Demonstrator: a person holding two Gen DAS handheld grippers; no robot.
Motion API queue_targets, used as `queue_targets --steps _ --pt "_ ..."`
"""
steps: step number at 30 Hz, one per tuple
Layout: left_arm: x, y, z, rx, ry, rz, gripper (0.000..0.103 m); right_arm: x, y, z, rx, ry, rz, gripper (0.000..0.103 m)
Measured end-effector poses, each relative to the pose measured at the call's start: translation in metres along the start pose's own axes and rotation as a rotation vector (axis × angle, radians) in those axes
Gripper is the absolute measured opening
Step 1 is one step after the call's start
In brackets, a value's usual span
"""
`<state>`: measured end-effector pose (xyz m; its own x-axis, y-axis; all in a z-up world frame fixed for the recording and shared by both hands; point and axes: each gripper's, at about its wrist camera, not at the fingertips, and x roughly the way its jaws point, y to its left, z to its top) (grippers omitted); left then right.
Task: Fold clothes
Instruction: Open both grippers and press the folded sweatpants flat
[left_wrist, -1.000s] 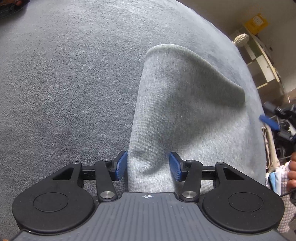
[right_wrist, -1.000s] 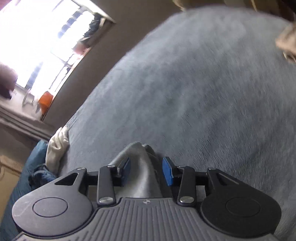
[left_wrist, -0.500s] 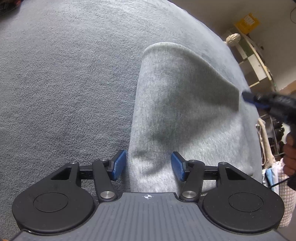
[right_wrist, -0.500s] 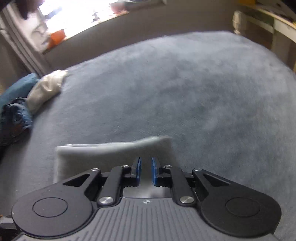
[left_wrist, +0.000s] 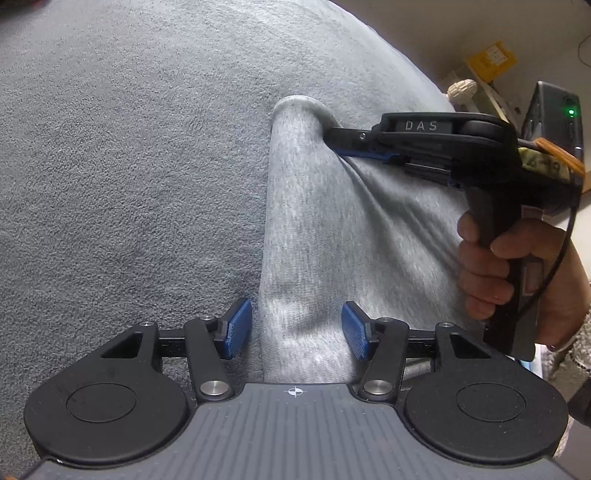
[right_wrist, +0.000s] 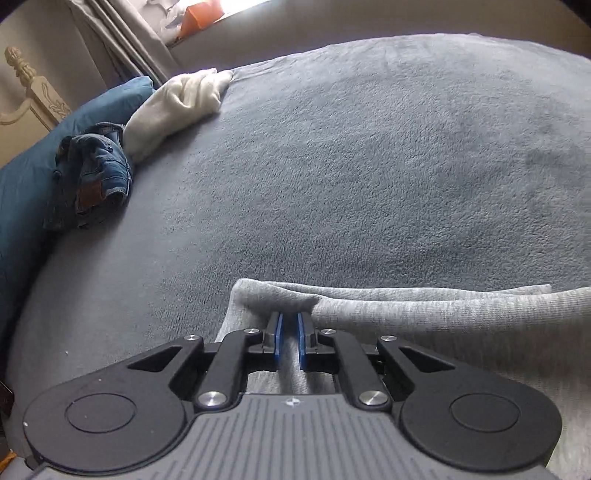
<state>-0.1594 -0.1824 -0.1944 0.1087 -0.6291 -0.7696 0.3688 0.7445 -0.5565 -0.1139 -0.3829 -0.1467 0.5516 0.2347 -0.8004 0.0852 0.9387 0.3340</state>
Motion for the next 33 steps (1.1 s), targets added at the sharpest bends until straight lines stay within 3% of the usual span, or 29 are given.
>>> queue_targets --steps 5,9,12,14,21,28,33 --pt "-0.003 0.003 -0.002 0.010 0.005 -0.001 0.054 -0.011 0.018 0.008 -0.047 0.004 -0.015 0.009" --pt "-0.014 0.015 -0.012 0.011 -0.002 -0.002 0.054 -0.025 0.041 0.012 -0.114 -0.025 0.054 0.009" --pt "-0.014 0.016 -0.012 0.007 0.000 0.003 0.054 -0.003 0.044 0.007 -0.159 0.039 -0.039 0.007" --pt "-0.014 0.017 -0.009 0.001 0.006 0.002 0.054 0.005 0.037 0.003 -0.127 0.045 -0.046 0.007" --pt "-0.014 0.014 0.000 -0.004 0.049 0.012 0.054 -0.046 0.040 0.001 -0.102 0.025 -0.063 0.009" --pt "-0.016 0.017 0.007 -0.012 0.073 0.033 0.055 -0.127 -0.008 -0.031 -0.035 0.005 -0.206 0.010" --pt "-0.020 0.013 0.000 -0.011 0.066 0.061 0.057 -0.120 -0.053 -0.069 0.046 0.106 -0.363 0.010"
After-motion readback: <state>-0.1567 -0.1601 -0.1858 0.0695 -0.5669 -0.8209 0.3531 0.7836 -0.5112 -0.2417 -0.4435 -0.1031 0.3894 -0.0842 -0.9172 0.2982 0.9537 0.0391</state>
